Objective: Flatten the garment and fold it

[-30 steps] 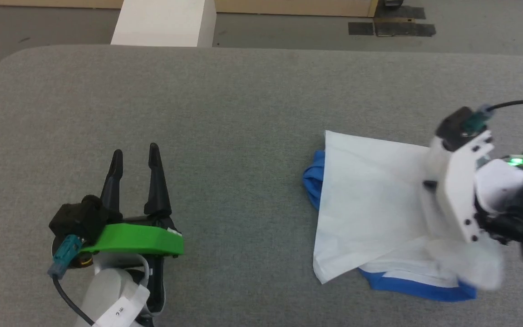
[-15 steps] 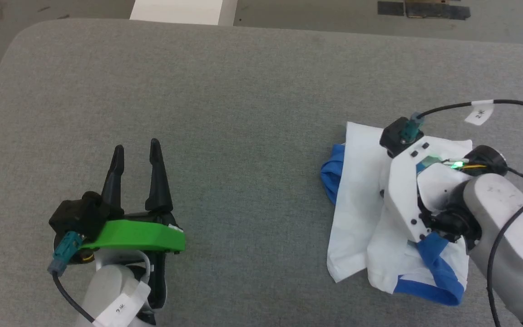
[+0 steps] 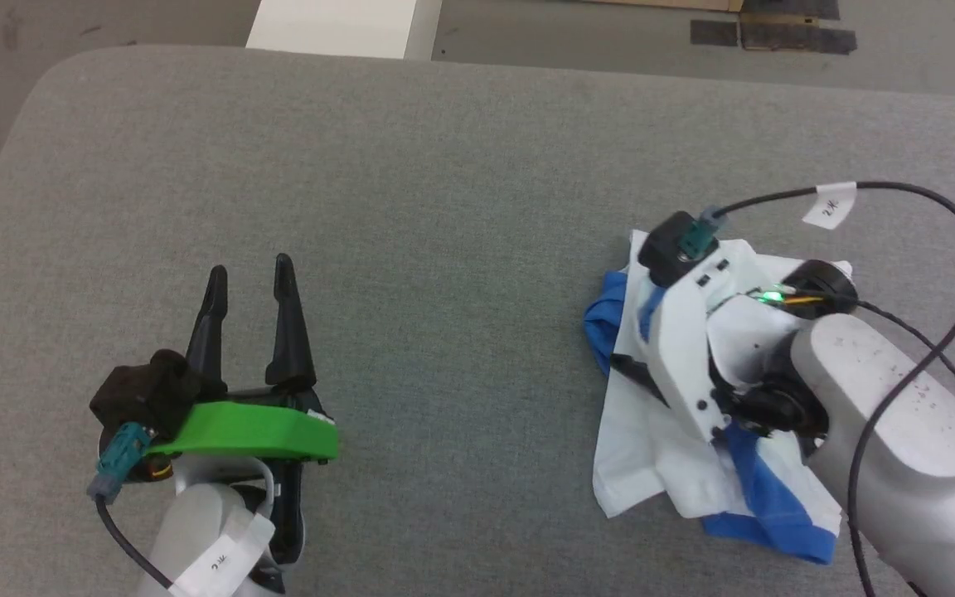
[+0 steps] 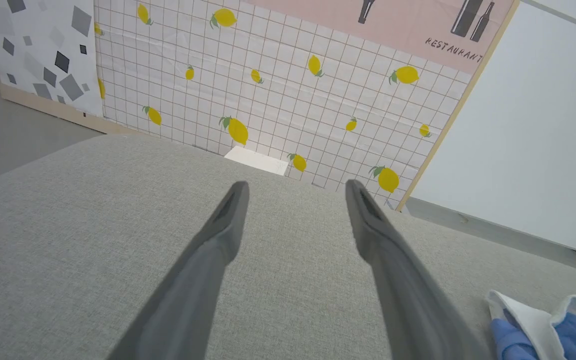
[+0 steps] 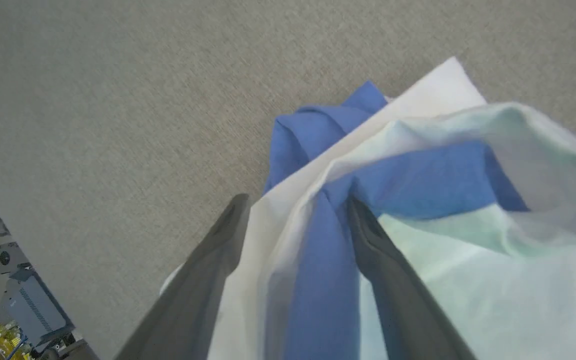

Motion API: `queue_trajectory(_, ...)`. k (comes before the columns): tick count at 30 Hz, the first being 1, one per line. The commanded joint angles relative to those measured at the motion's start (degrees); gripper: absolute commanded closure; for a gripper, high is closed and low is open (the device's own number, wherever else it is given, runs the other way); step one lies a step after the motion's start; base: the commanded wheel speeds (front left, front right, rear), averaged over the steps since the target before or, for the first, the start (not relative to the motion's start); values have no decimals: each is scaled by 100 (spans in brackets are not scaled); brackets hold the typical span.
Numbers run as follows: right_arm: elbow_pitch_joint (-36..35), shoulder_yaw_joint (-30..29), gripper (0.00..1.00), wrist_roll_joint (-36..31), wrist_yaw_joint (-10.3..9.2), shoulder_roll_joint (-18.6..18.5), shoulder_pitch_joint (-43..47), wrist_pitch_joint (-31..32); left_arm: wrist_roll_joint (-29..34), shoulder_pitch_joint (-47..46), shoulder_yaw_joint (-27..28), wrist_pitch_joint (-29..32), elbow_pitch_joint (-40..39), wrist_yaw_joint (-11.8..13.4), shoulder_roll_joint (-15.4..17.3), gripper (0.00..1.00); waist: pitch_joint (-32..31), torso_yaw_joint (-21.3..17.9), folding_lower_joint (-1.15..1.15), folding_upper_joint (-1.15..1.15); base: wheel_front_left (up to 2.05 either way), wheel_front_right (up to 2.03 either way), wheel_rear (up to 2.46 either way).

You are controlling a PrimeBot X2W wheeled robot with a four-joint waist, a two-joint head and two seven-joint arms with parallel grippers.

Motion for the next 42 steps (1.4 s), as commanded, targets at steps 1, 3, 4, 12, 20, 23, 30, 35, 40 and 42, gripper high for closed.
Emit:
queue_trajectory(1, -70, 38, 0, 71, -8, 63, -102, -70, 13, 16, 18, -27, 18, -38, -25, 0, -88, -60, 0, 0, 0, 0, 0)
queue_trajectory(3, -158, 105, 0, 112, -8, 108, -136, -126, 17, 34, 32, -27, 31, -49, -26, 0, -147, -101, 0, 0, 0, 0, 0)
queue_trajectory(4, -205, 133, 0, 133, -8, 137, -152, -162, 21, 44, 38, -27, 34, -54, -26, 0, -170, -125, 0, 0, 0, 0, 0)
queue_trajectory(12, -656, -62, 0, 175, -8, 246, -199, -982, 120, 131, 131, -27, -3, -77, 3, 0, -375, -408, 0, 0, 0, 0, 0)
queue_trajectory(20, -773, -1982, 0, -774, -8, 400, 554, -2679, 321, 214, 189, -27, -147, -22, 30, 0, -494, -736, 0, 0, 0, 0, 0)
queue_trajectory(23, -729, -2759, 0, -1236, -8, 535, 1073, -2865, 368, 212, 169, -27, -173, -10, 25, 0, -455, -791, 0, 0, 0, 0, 0)
queue_trajectory(30, -556, -3554, 0, -1891, -8, 998, 2039, -2264, 387, 190, 138, -27, -165, 2, 12, 0, -289, -827, 0, 0, 0, 0, 0)
queue_trajectory(35, -423, -3598, 0, -2194, -8, 1287, 2200, -1967, 373, 124, 102, -27, -161, 2, 3, 0, -121, -766, 0, 0, 0, 0, 0)
queue_trajectory(40, 21, -3703, 0, -2538, -8, 1436, 2094, -1734, 363, 30, 49, -27, -157, 2, -7, 0, 28, -634, 0, 0, 0, 0, 0)
queue_trajectory(42, 210, -3708, 0, -2617, -8, 1483, 2040, -1658, 359, 9, 48, -27, -151, 8, -9, 0, 72, -598, 0, 0, 0, 0, 0)
